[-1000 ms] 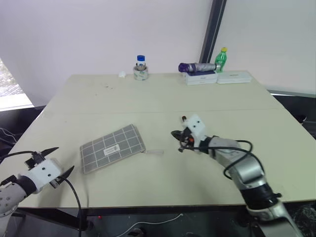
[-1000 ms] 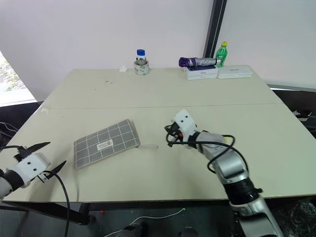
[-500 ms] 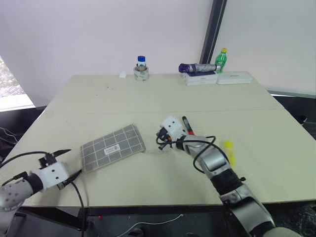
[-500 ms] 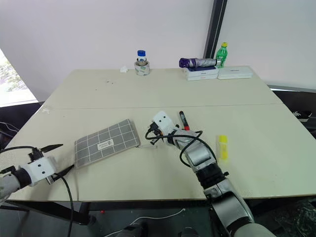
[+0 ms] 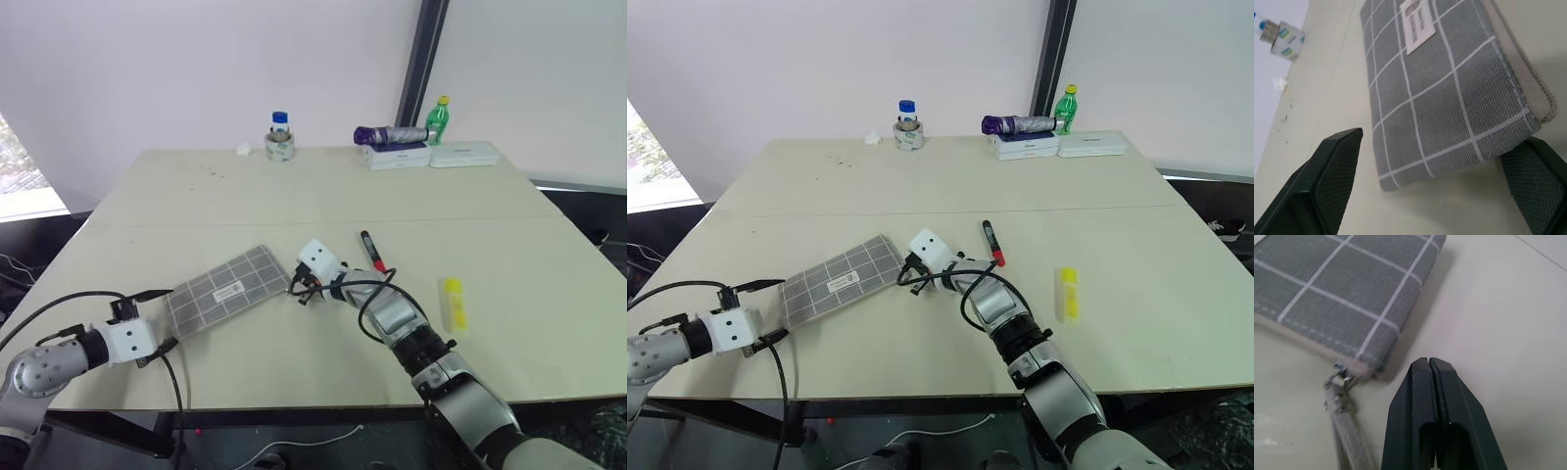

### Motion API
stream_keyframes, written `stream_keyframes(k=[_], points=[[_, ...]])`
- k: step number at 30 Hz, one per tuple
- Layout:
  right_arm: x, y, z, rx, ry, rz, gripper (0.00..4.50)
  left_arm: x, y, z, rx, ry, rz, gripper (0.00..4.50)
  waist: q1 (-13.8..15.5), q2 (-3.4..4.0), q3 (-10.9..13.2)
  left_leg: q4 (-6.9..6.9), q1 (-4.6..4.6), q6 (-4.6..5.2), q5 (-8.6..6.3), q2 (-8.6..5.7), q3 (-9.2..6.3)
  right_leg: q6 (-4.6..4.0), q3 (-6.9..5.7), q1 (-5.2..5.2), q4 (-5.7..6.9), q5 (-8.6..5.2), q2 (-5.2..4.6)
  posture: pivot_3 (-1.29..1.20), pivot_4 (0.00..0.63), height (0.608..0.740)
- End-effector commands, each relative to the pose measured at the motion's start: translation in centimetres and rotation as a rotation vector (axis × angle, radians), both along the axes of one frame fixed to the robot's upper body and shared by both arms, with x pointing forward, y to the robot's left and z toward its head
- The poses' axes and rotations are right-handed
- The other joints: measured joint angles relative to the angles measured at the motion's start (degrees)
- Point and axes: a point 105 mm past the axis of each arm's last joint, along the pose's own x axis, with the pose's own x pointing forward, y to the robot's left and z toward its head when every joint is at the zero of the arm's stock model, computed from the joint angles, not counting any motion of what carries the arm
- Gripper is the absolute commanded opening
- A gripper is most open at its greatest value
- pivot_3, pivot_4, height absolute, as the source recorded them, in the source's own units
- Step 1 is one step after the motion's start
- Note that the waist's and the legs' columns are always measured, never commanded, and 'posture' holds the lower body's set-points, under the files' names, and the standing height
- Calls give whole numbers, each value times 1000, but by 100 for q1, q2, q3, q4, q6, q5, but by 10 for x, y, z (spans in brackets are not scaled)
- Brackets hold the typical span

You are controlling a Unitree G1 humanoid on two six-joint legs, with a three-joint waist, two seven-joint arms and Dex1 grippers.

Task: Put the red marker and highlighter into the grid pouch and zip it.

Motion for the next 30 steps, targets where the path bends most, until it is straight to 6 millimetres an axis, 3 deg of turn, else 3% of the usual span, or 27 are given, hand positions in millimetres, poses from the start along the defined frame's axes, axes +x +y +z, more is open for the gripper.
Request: stream_keyframes(k=[1, 11, 21, 24, 30], points=[[2, 12, 19, 15, -66, 40, 51, -4, -14, -17, 11, 75, -64, 4500, 0, 0, 0, 0, 0, 0, 0, 0, 0, 0, 0, 0, 1, 0, 0, 0, 150, 736], [6, 8, 22, 14, -99, 39, 51, 6, -40, -15, -18, 69, -139, 4500, 2, 1, -1, 1, 6, -4, 3, -1, 0, 0, 1, 2, 13, 0, 0, 0, 150, 736], [8, 8, 22, 14, -109, 45, 51, 8, -51, -10, -39, 63, -185, 4500, -4, 1, -1, 2, 8, -7, 6, -1, -1, 0, 2, 1, 26, 0, 1, 0, 150, 736], [9, 7, 20, 9, -106, 40, 0, 6, -53, -8, -61, 58, -199, 3203, -18, 1, -1, 2, 8, -8, 7, -1, 0, 0, 3, 0, 28, 0, 1, 0, 150, 736], [9, 6, 24, 21, -116, 35, 0, 1, -57, -1, -127, 55, -191, 15, -111, 1, -1, 1, 8, -11, 9, 0, -3, -2, 5, -1, 45, -2, 3, 0, 150, 736]])
